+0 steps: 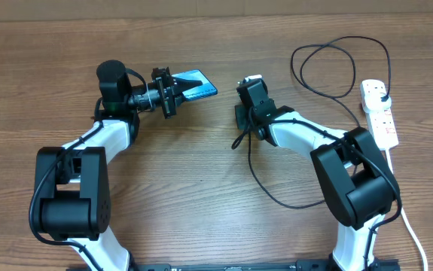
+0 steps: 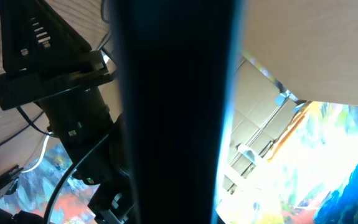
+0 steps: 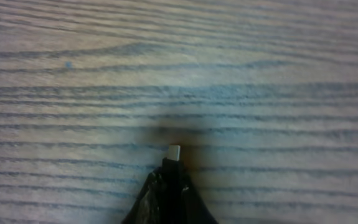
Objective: Plug charger to phone and switch on socket
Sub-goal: 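Grasp the black USB-C cable plug with the right gripper, then lift the cable plug and carry it toward the phone's bottom port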
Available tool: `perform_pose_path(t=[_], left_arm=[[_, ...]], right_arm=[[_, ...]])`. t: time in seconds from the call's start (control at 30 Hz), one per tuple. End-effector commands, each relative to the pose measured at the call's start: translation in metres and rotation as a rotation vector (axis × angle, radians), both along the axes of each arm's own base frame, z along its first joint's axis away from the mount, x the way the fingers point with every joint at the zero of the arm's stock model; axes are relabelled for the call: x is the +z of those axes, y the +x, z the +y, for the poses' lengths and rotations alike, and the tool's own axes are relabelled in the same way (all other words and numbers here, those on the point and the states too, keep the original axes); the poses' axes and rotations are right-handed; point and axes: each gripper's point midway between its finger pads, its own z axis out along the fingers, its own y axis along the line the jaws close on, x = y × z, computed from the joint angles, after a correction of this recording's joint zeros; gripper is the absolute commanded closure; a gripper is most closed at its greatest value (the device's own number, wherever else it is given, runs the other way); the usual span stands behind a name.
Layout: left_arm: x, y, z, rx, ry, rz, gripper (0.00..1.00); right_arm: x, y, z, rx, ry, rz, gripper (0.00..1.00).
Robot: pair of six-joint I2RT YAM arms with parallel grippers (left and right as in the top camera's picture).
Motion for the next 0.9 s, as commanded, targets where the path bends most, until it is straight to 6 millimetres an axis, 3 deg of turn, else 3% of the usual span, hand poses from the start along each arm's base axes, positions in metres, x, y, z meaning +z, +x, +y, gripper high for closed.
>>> perform_pose_path(t=[0.0,0.1,0.37,0.6,0.87], left_arm=[[0.019,0.0,0.002,-0.013,0.002,-0.084,0.95],[0.019,0.002,0.002,-0.002,0.009,-0.105,0.95],[0.019,0.006,0.003,0.015,0.03,-0.168,0.95],[0.018,0.007,0.004,0.021,0.062,-0.273,0.95],[0.018,0.003,-0.009,-0.006,0.089,-0.378,0.95]], right_arm=[[-0.022,-0.027,-0.007,-0.059,0.066,0.135,0.96],[0.01,-0.032,0.009,-0.019,0.257,0.181,0.96],[0.092,-0.051,0.021,0.198,0.591,0.218,0.96],[0.132,-0.09,0.028,0.402,0.792,0.301,0.96],[0.151,-0.132,0.034,0.532,0.916,0.406,0.96]])
